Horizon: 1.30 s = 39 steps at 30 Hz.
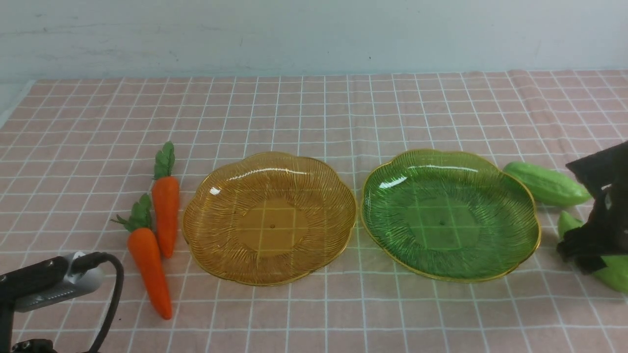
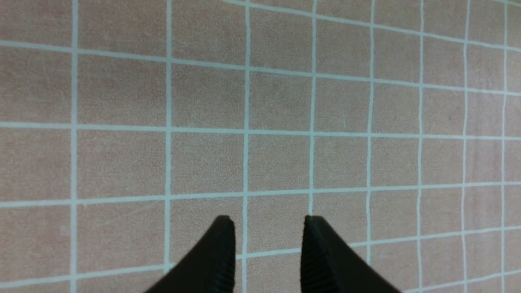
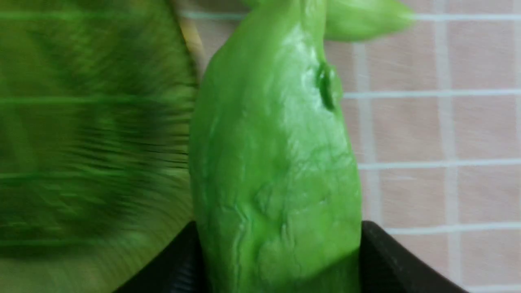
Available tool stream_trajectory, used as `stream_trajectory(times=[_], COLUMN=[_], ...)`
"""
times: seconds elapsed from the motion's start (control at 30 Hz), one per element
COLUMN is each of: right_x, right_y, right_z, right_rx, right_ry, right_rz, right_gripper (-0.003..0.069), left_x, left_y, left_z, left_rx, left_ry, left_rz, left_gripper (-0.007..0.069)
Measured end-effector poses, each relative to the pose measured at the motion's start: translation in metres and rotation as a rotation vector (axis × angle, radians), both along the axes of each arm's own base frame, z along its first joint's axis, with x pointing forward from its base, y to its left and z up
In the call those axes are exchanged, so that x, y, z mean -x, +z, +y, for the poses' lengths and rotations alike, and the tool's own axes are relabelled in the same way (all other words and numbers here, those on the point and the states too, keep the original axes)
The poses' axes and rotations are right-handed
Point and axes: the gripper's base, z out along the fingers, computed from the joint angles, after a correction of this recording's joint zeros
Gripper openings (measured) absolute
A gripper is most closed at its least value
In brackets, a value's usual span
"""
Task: Put different types of vegetables on the plate.
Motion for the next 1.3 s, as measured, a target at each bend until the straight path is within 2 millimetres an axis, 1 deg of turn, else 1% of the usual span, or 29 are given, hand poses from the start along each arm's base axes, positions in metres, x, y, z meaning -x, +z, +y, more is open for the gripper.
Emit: stream_trajectory(times=[0.03, 0.07, 0.1, 0.2, 0.23, 0.27, 0.3, 0.37, 0.43, 0.5, 0.53, 0.57, 0.6, 0.67, 0.73, 0.8, 0.83, 0.93, 1.0, 1.03, 1.1, 1.23, 1.3], right_x=[-0.003, -0.007, -0.01, -0.016, -0.017, -0.019, -0.02, -0.023, -0.025, -0.027, -0.029, -0.034, -0.038, -0.046, -0.058, -0.063, -0.064, -0.064, -0.063, -0.062, -0.06, -0.059, -0.061], right_y=[0.007, 0.012, 0.014, 0.013, 0.008, 0.005, -0.003, -0.015, -0.025, -0.026, -0.025, -0.02, -0.015, -0.006, 0.007, 0.01, 0.01, 0.005, -0.002, -0.008, -0.014, -0.022, -0.026], right_z=[0.008, 0.024, 0.039, 0.077, 0.089, 0.095, 0.106, 0.117, 0.121, 0.12, 0.118, 0.113, 0.108, 0.093, 0.059, 0.028, 0.016, -0.003, -0.016, -0.024, -0.03, -0.034, -0.032], right_rx=[-0.086, -0.214, -0.297, -0.371, -0.376, -0.375, -0.374, -0.37, -0.363, -0.349, -0.338, -0.326, -0.314, -0.292, -0.261, -0.257, -0.258, -0.268, -0.279, -0.291, -0.325, -0.424, -0.486], right_ry=[-0.005, 0.007, 0.041, 0.171, 0.208, 0.227, 0.256, 0.277, 0.284, 0.289, 0.285, 0.265, 0.244, 0.188, 0.006, -0.177, -0.26, -0.417, -0.535, -0.617, -0.711, -0.867, -0.946], right_rz=[-0.016, -0.046, -0.083, -0.158, -0.166, -0.174, -0.17, -0.16, -0.149, -0.149, -0.155, -0.174, -0.194, -0.226, -0.281, -0.3, -0.3, -0.285, -0.254, -0.22, -0.18, -0.114, -0.091], right_gripper=[0.0409, 0.0409, 0.0409, 0.0409, 0.0409, 0.0409, 0.0409, 0.0414, 0.0469, 0.0531, 0.0585, 0.063, 0.0657, 0.0678, 0.0685, 0.0685, 0.0683, 0.068, 0.0677, 0.0673, 0.067, 0.066, 0.0654], left_x=[0.0, 0.0, 0.0, 0.0, 0.0, 0.0, 0.0, 0.0, 0.0, 0.0, 0.0, 0.0, 0.0, 0.0, 0.0, 0.0, 0.0, 0.0, 0.0, 0.0, 0.0, 0.0, 0.0], left_y=[0.0, 0.0, 0.0, 0.0, 0.0, 0.0, 0.0, 0.0, 0.0, 0.0, 0.0, 0.0, 0.0, 0.0, 0.0, 0.0, 0.0, 0.0, 0.0, 0.0, 0.0, 0.0, 0.0], left_z=[0.0, 0.0, 0.0, 0.0, 0.0, 0.0, 0.0, 0.0, 0.0, 0.0, 0.0, 0.0, 0.0, 0.0, 0.0, 0.0, 0.0, 0.0, 0.0, 0.0, 0.0, 0.0, 0.0], left_rx=[0.0, 0.0, 0.0, 0.0, 0.0, 0.0, 0.0, 0.0, 0.0, 0.003, 0.005, 0.005, 0.006, 0.008, 0.01, 0.011, 0.011, 0.014, 0.014, 0.014, 0.014, 0.014, 0.014], left_ry=[0.0, 0.0, 0.0, 0.0, 0.0, 0.0, 0.0, 0.0, 0.001, 0.007, 0.009, 0.011, 0.013, 0.016, 0.021, 0.022, 0.023, 0.028, 0.028, 0.028, 0.029, 0.029, 0.029], left_rz=[0.0, 0.0, 0.0, 0.0, 0.0, 0.0, 0.0, 0.0, 0.0, 0.003, 0.005, 0.005, 0.006, 0.008, 0.011, 0.011, 0.012, 0.014, 0.014, 0.014, 0.013, 0.014, 0.014], left_gripper=[0.0218, 0.0218, 0.0218, 0.0218, 0.0218, 0.0218, 0.0218, 0.0218, 0.0218, 0.0218, 0.0218, 0.0218, 0.0218, 0.0218, 0.0218, 0.0218, 0.0218, 0.0218, 0.0218, 0.0218, 0.0218, 0.0218, 0.0218])
